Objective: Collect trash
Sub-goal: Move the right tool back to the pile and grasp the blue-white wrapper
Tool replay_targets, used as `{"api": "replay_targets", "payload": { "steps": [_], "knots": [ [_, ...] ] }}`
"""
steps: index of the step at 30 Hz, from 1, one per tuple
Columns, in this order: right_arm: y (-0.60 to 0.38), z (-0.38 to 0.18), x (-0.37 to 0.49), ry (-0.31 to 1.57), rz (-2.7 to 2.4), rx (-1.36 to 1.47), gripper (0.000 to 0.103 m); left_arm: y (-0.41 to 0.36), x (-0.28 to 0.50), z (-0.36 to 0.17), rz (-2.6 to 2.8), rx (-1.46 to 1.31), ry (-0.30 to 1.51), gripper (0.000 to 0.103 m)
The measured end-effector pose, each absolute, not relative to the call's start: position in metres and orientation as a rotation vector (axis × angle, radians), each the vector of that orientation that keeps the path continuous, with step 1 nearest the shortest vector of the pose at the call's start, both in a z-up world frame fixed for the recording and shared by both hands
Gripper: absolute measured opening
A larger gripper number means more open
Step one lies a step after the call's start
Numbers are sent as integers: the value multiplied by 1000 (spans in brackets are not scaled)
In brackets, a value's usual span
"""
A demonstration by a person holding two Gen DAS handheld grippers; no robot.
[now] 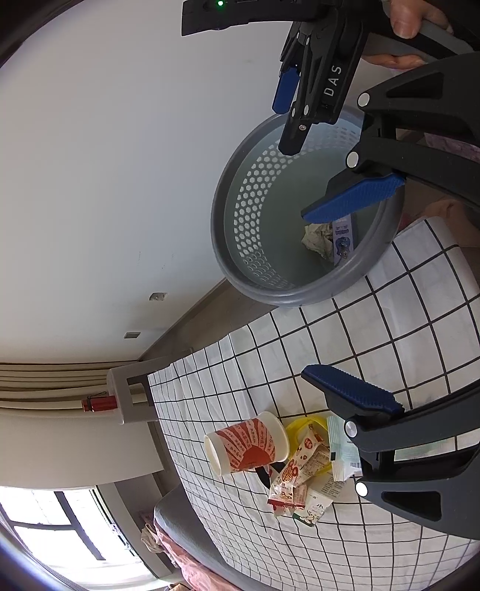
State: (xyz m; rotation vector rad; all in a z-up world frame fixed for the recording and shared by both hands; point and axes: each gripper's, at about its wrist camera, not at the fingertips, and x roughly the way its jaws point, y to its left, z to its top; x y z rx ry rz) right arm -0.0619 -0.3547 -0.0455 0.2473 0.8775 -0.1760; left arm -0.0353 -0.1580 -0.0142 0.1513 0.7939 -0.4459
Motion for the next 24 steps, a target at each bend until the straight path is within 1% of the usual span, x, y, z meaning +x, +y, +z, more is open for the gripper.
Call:
{"api": "replay_targets", "payload": {
  "steps": [5,7,14,24],
  "knots": [
    [-344,-46,-60,880,-162,226,75,-138,-39,-18,-410,130,810,75],
    [-340,-46,-58,881,-154,222,77,-129,-40,-20,-391,121,816,75],
    [-318,-41,-52,877,-111,218,78,-86,-39,-19,-303,91,825,75],
    [-245,-42,-24,898,37,168,81,-1,-29,-9,-131,36,818,75]
  ]
}}
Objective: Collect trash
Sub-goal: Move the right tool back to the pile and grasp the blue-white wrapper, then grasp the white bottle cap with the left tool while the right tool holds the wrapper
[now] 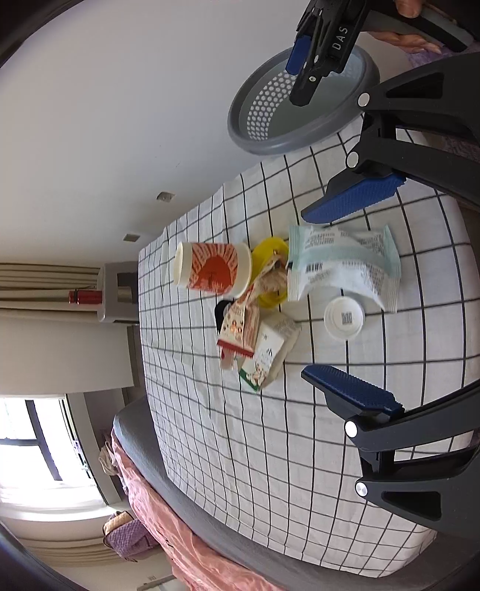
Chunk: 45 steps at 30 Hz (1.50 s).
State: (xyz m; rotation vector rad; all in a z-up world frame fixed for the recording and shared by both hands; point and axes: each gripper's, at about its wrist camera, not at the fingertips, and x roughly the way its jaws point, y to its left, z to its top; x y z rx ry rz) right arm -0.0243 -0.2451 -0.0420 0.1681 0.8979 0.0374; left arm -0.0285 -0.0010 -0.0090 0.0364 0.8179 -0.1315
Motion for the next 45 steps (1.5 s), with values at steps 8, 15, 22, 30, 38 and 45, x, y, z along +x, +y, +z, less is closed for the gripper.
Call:
{"api": "replay_targets", "payload": {
  "steps": [8,15,22,30,38,45],
  "knots": [
    [-182,-50,-6,941,156,127,83,62,-22,-12,12,-27,800,75],
    [-138,-63,4,992,226,95,86,98,-19,-23,97,-74,804,75],
    [-108,-72,15,1029,264,95,88,120,-16,-30,132,-105,816,75],
    [-94,-92,26,1088,232,73,88,125,-14,-40,129,-138,850,75],
    [-97,-97,29,1092,235,73,59,114,-9,-50,86,-121,888,75],
    [-112,-90,27,1080,253,115,38,93,-9,-57,14,-108,922,75]
  ]
}}
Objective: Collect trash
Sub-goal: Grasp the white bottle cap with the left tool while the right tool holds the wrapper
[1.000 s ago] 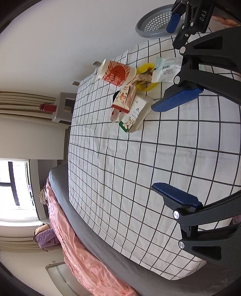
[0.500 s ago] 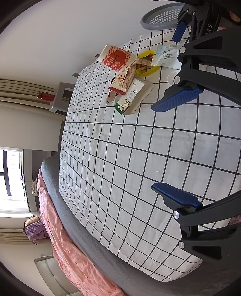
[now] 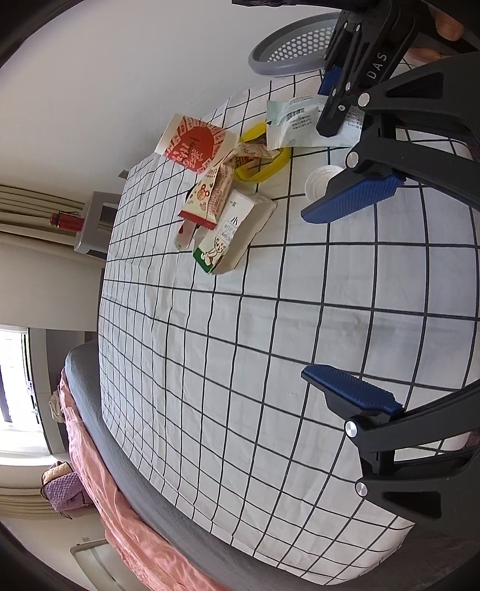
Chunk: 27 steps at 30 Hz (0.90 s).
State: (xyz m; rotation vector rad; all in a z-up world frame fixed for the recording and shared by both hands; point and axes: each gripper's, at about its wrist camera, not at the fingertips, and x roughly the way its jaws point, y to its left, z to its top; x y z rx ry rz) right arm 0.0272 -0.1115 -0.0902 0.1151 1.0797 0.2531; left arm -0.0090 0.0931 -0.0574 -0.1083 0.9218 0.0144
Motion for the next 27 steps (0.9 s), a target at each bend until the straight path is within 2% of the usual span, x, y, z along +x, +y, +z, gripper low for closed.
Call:
{"api": "replay_targets", "payload": {
  "steps": [17,27],
  "knots": [
    [-173,-57,5,974,248,256,38,25,-5,-79,-112,-8,993,75],
    [-191,-49,-3,955,266,291,38,11,9,-95,-77,8,1040,75]
  ]
}}
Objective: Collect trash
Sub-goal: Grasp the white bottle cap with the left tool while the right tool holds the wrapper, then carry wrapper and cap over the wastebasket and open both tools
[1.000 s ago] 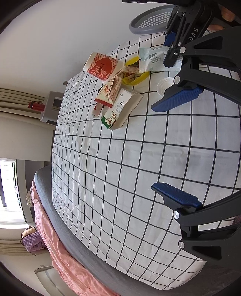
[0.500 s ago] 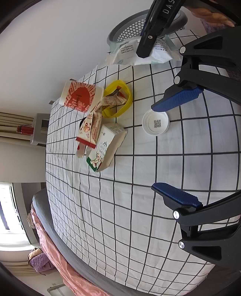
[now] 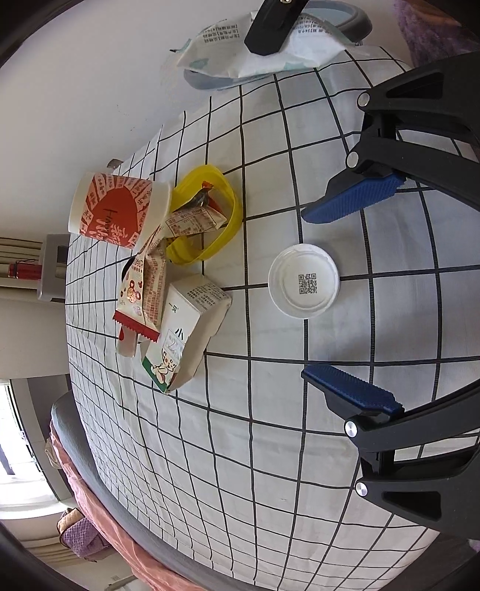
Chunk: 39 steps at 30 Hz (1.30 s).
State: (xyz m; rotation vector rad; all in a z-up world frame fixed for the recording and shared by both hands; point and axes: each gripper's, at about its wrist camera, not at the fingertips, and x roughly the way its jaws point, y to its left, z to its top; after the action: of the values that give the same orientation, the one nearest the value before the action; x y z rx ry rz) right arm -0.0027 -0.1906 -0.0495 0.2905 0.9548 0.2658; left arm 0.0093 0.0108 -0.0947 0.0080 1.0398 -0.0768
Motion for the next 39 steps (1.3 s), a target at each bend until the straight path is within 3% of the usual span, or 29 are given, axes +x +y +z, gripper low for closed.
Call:
{"api": "replay_targets", "payload": {
  "steps": [10,15,16,24,39],
  "knots": [
    [-195,-47,-6,951,277,300,38,0,13,-100,-45,35,1028,73],
    [-195,-48,-6,949,276,301,38,2,11,-96,-57,43,1010,41],
    [-195,-49,-6,948,274,299,38,1,10,-96,-64,45,1009,39],
    [-201,-50,-6,934,250,290,38,-1,0,-89,-75,70,984,39],
    [-261,-37,-34,847,150,334,38,-55,-34,-27,-156,168,802,39]
  ]
}}
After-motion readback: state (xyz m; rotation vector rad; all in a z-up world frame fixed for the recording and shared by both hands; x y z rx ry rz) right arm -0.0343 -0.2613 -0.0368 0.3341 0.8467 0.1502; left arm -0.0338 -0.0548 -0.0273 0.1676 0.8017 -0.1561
